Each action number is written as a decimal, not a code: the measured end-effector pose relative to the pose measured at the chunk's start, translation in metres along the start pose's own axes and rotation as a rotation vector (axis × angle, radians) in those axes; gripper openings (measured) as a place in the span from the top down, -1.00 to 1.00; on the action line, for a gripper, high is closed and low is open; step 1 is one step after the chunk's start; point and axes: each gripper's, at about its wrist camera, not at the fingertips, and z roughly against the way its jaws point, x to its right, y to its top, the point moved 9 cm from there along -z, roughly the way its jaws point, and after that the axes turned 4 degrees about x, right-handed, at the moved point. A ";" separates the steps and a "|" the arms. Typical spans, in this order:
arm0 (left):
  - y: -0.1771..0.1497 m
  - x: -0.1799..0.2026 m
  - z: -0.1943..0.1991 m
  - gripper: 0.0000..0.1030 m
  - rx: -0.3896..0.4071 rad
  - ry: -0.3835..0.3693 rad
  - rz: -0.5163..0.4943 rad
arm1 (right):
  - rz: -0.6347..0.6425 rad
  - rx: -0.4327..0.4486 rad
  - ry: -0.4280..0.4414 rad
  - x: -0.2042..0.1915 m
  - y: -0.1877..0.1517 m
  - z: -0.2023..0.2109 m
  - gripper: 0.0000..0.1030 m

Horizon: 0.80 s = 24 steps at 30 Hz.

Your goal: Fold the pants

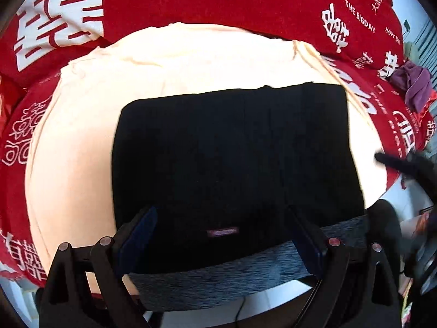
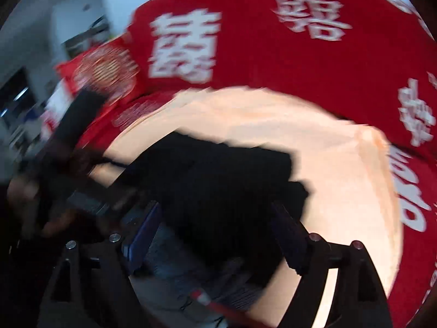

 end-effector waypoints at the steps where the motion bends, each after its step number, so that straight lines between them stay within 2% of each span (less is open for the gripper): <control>1: -0.001 -0.001 -0.001 -0.84 -0.003 0.001 -0.003 | 0.003 -0.044 0.019 -0.003 -0.011 -0.011 -0.61; 2: -0.002 -0.001 -0.003 -0.84 -0.007 0.005 -0.014 | 0.003 -0.089 0.016 -0.003 -0.021 -0.021 -0.61; 4: -0.004 0.002 -0.007 -0.84 -0.016 0.026 -0.055 | 0.034 -0.167 -0.052 0.004 -0.040 -0.038 -0.64; 8: -0.004 0.002 -0.008 -0.84 -0.009 0.065 -0.078 | 0.071 -0.200 -0.081 0.000 -0.038 -0.035 -0.72; 10: -0.003 0.002 -0.008 -0.84 -0.008 0.060 -0.075 | 0.075 -0.181 -0.089 0.001 -0.029 -0.025 -0.72; 13: -0.003 0.000 -0.007 -0.84 -0.006 0.050 -0.070 | 0.063 -0.096 -0.080 0.002 -0.008 -0.006 -0.72; 15: -0.003 0.000 -0.006 -0.84 -0.006 0.045 -0.066 | 0.068 -0.029 -0.044 -0.001 0.007 0.005 -0.73; 17: -0.002 0.000 -0.006 -0.83 -0.005 0.042 -0.065 | 0.091 0.001 -0.008 -0.008 0.020 -0.001 -0.81; 19: -0.003 -0.004 -0.008 -0.84 -0.006 0.067 -0.069 | 0.109 -0.014 0.023 -0.008 0.021 -0.006 -0.84; 23: -0.003 -0.005 -0.006 -0.84 -0.001 0.044 -0.064 | 0.009 -0.074 0.084 0.014 0.019 -0.024 -0.84; 24: -0.003 -0.005 -0.006 -0.84 0.000 0.047 -0.063 | -0.016 -0.060 0.102 0.017 0.020 -0.021 -0.84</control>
